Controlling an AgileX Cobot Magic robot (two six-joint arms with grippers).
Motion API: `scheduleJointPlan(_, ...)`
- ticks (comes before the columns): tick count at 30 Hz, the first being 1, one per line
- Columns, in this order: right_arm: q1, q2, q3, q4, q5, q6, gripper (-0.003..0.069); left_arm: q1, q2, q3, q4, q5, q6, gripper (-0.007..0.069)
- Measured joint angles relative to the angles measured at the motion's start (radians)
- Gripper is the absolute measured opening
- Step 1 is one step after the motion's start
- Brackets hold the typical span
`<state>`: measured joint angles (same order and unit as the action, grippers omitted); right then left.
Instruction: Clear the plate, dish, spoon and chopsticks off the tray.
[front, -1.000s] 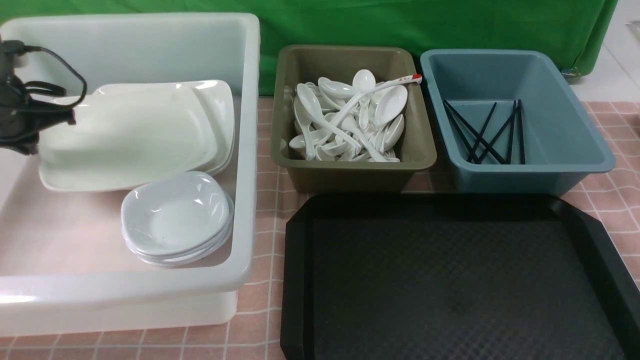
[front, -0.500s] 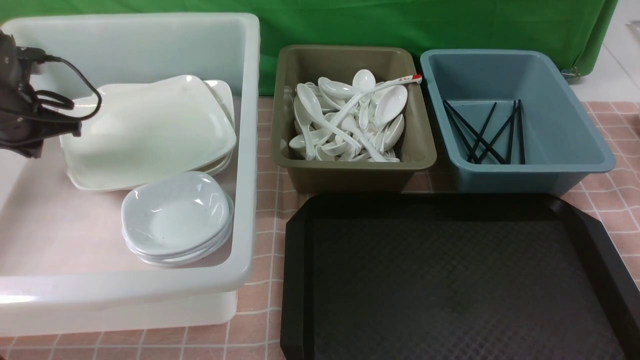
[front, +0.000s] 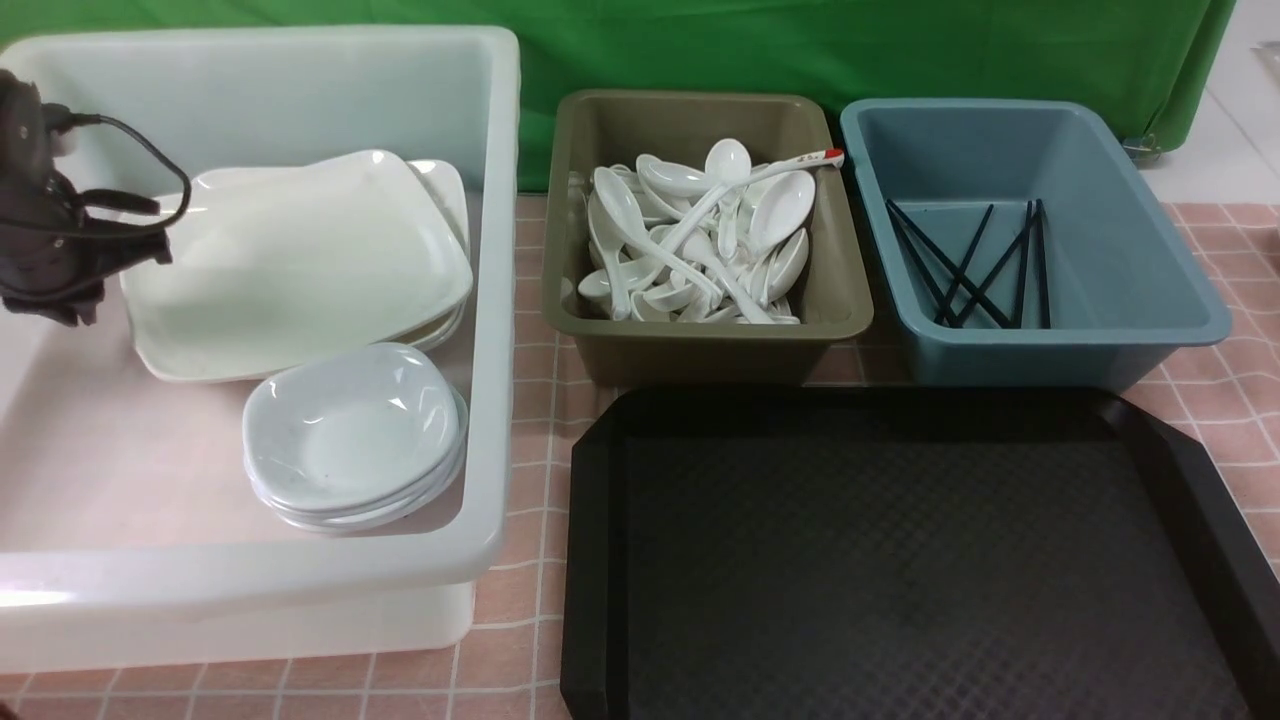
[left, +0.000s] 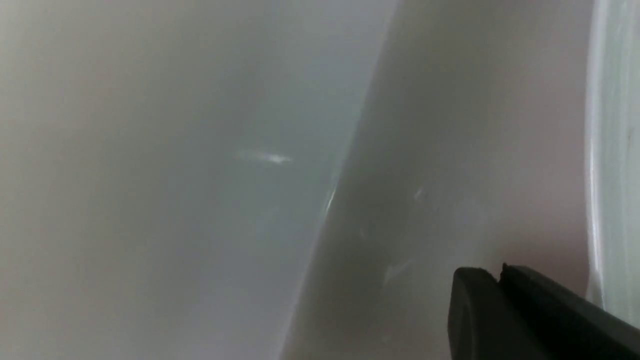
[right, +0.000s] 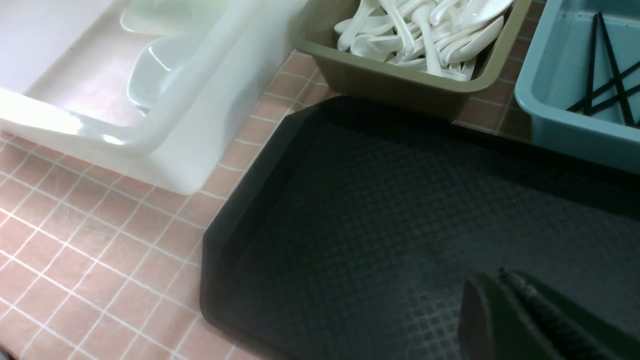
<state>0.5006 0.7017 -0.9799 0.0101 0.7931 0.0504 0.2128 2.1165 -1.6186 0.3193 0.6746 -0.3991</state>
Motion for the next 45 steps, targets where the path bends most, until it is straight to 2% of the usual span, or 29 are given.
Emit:
scheduleJointPlan(12,0.0,0.0,0.0,0.0,-0.002,-0.012,0.0074,0.0,0.065,0.0,0.02,-0.389,-0.036,0.006)
scheduleJointPlan(17,0.0,0.0,0.0,-0.01,-0.011,-0.036,0.0074,-0.002,0.064,0.0,0.015,-0.47,0.005,0.0073)
scheduleJointPlan(20,0.0,0.0,0.0,-0.033,-0.015,-0.036,0.0074,-0.003,0.036,-0.007,0.008,-0.421,0.026,0.0074)
scheduleJointPlan(24,0.0,0.0,0.0,-0.043,-0.027,-0.035,0.0074,-0.003,-0.056,-0.062,-0.11,-0.185,0.098,0.0072)
scheduleJointPlan(25,0.0,0.0,0.0,-0.043,-0.028,-0.034,0.0074,-0.003,-0.061,-0.062,-0.121,-0.186,0.098,0.0071)
scheduleJointPlan(29,0.0,0.0,0.0,-0.044,-0.03,-0.032,0.0074,-0.004,-0.12,-0.091,-0.402,0.123,0.305,0.002)
scheduleJointPlan(31,0.0,0.0,0.0,-0.045,-0.03,-0.032,0.0074,-0.008,-0.121,-0.079,-0.499,0.24,0.385,0.0003)
scheduleJointPlan(34,0.0,0.0,0.0,-0.045,-0.03,-0.031,0.0074,-0.016,-0.121,-0.023,-0.543,0.338,0.427,-0.0003)
scheduleJointPlan(37,0.0,0.0,0.0,-0.045,-0.031,-0.031,0.0074,-0.016,-0.121,0.043,-0.52,0.327,0.43,-0.0003)
scheduleJointPlan(45,0.0,0.0,0.0,-0.045,-0.028,-0.031,0.0074,-0.016,-0.118,0.108,-0.484,0.101,0.434,-0.0003)
